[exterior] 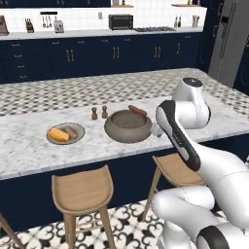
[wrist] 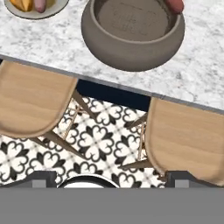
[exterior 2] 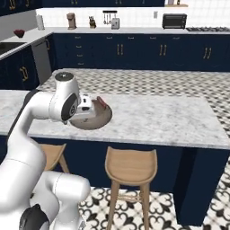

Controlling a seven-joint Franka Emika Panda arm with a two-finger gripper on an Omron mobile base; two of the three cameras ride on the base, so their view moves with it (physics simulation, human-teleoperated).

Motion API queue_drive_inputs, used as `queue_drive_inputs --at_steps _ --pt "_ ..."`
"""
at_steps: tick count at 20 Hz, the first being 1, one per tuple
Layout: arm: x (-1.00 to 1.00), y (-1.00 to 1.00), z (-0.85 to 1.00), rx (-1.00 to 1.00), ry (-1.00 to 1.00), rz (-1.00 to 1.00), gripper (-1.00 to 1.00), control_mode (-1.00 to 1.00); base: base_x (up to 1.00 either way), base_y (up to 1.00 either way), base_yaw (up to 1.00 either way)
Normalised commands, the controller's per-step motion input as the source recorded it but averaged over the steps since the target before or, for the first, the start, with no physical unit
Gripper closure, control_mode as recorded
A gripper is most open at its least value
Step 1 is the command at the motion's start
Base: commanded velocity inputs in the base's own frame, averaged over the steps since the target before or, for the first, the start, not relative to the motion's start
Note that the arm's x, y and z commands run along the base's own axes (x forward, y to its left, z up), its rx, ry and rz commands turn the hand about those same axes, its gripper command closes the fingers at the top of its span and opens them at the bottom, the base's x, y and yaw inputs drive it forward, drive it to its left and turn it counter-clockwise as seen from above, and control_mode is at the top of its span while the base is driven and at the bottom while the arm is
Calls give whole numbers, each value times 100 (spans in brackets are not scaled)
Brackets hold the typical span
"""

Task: Place one bun and one sausage from the bowl on each plate.

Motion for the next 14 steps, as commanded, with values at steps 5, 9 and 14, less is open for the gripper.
queue_drive_inputs --at_steps 5,9,14 --pt "0 0 0 0 0 0 -100 100 51 -49 12" --pt "0 0 0 0 0 0 -100 100 57 7 0" --pt "0 0 0 0 0 0 -100 100 3 2 0"
